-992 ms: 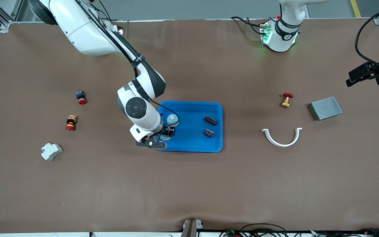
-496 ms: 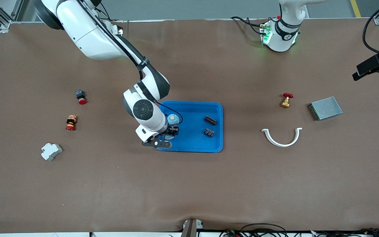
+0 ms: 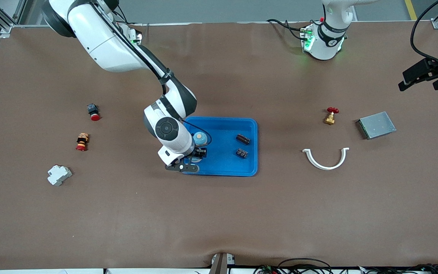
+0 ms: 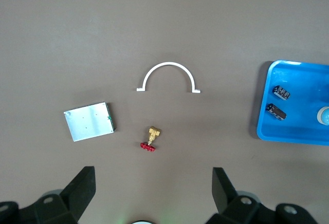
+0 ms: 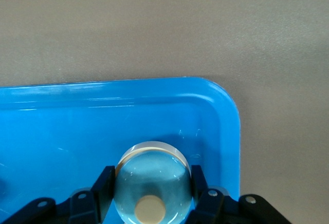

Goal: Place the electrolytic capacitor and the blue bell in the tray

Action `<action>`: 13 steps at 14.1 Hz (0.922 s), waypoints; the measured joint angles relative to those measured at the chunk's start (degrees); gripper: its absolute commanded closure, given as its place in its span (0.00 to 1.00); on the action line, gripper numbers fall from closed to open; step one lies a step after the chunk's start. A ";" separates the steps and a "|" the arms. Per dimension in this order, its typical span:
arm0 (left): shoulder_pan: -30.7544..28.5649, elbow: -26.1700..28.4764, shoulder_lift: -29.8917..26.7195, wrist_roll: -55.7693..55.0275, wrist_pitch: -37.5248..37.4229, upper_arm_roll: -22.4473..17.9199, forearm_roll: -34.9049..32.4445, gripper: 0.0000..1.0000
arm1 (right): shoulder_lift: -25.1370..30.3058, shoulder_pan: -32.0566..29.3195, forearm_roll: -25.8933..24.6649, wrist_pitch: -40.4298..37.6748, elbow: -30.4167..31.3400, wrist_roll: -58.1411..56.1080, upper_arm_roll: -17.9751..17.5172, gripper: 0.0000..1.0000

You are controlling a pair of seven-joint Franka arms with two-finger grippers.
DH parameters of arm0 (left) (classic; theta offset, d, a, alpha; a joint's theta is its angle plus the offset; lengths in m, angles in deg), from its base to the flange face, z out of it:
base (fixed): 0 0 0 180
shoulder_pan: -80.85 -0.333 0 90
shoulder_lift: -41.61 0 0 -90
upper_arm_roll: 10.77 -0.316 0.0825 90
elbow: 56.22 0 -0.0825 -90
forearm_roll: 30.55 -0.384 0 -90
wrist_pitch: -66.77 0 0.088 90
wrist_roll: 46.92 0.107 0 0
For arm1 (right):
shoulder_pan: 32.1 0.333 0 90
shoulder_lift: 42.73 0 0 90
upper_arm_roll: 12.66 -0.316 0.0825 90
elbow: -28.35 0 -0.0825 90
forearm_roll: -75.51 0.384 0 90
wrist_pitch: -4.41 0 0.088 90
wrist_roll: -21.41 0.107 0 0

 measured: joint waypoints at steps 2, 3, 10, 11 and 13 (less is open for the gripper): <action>0.00 0.04 0.00 0.00 0.04 0.08 0.01 0.00 | -0.43 0.03 -0.56 0.23 -0.10 0.00 0.00 0.58; 0.00 0.05 -0.02 0.00 0.06 0.14 0.01 0.00 | -0.53 0.03 -0.62 0.24 -0.18 0.00 0.01 0.40; 0.01 3.58 -2.54 0.00 0.73 0.85 0.00 0.00 | -0.54 0.02 -0.66 0.18 -1.36 0.01 0.55 0.00; 0.01 4.84 -3.11 0.00 1.78 0.88 -0.01 0.00 | -0.52 0.02 -0.66 0.15 -1.48 0.01 0.55 0.00; -0.03 8.28 -4.77 0.00 4.23 0.88 -0.47 0.00 | -0.15 0.02 -0.68 -1.06 -2.03 0.00 0.54 0.00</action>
